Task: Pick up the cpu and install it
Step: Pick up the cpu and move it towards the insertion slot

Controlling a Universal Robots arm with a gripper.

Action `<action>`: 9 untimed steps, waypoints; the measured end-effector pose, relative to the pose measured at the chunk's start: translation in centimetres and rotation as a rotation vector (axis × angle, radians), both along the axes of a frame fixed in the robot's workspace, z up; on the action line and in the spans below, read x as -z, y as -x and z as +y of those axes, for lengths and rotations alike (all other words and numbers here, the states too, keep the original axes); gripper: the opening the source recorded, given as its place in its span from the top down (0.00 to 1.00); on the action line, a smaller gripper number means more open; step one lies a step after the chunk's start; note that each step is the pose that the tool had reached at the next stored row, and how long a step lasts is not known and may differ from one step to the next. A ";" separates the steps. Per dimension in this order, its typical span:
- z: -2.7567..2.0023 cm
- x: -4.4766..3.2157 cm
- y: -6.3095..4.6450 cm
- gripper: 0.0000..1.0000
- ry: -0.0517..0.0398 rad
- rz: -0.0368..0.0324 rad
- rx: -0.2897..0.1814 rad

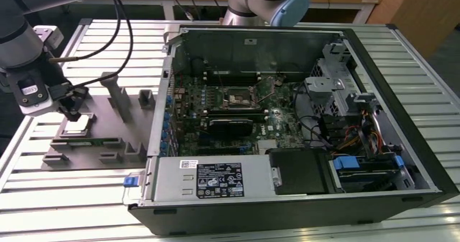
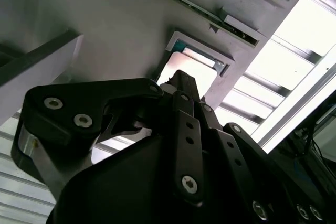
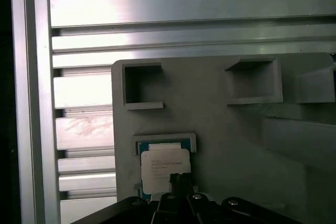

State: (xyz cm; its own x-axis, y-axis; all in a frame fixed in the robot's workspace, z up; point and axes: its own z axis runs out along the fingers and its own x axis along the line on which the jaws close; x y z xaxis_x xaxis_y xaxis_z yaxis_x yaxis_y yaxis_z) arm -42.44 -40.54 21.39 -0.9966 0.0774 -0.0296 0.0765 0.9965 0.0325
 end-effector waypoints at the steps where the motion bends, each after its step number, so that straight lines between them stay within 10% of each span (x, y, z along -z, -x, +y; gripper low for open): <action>1: 0.00 0.20 0.0 0.89 0.0000 0.0000 0.000; 9: 0.00 0.67 0.0 0.89 0.0000 0.0001 0.000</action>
State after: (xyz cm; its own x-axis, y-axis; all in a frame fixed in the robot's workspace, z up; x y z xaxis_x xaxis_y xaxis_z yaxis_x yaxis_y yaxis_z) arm -42.48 -40.54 20.73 -0.9966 0.0775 -0.0295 0.0765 0.9965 0.0325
